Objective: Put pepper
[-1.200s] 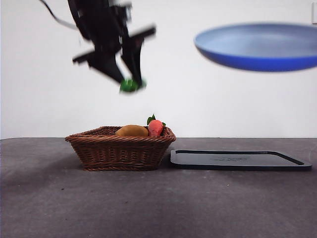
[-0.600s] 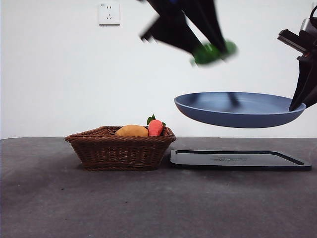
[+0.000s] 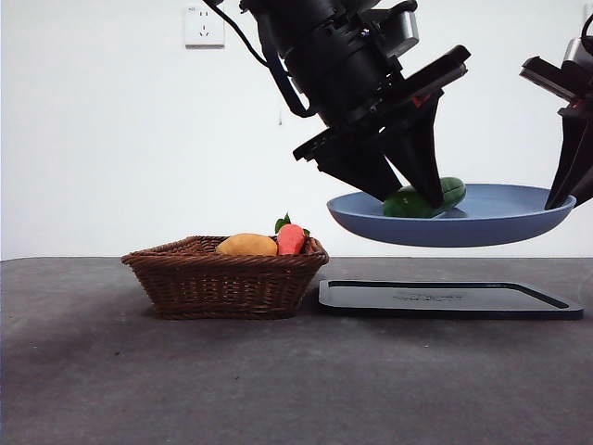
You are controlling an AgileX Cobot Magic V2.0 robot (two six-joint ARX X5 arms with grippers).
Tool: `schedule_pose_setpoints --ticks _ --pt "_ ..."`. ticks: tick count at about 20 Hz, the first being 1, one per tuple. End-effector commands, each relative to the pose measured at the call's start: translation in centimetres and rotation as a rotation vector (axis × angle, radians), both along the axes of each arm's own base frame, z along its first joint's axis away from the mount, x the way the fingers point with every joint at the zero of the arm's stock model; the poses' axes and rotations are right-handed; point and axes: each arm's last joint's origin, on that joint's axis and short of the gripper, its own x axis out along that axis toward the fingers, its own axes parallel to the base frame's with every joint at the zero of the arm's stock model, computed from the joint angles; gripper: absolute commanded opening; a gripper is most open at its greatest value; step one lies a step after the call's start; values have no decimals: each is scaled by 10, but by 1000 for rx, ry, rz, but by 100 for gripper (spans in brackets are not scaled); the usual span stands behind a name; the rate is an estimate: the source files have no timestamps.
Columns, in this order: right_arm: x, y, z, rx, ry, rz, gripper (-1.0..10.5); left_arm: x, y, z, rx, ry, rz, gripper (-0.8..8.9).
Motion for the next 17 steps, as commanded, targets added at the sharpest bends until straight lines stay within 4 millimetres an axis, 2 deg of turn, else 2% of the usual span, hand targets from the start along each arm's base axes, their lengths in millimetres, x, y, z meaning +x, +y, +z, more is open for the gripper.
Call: schedule_pose_setpoints --ticks 1,6,9,13,17 --pt "3 1 2 11 2 5 5 0 -7 -2 -4 -13 -16 207" --pt "-1 1 -2 16 97 -33 5 -3 -8 -1 -6 3 -13 218" --pt "-4 0 -4 4 144 -67 5 -9 -3 12 -25 13 -27 249" --pt "-4 0 -4 18 156 -100 5 -23 13 49 -77 -29 -30 249" --pt "3 -2 -3 47 129 -161 5 -45 47 103 -149 -105 -18 249"
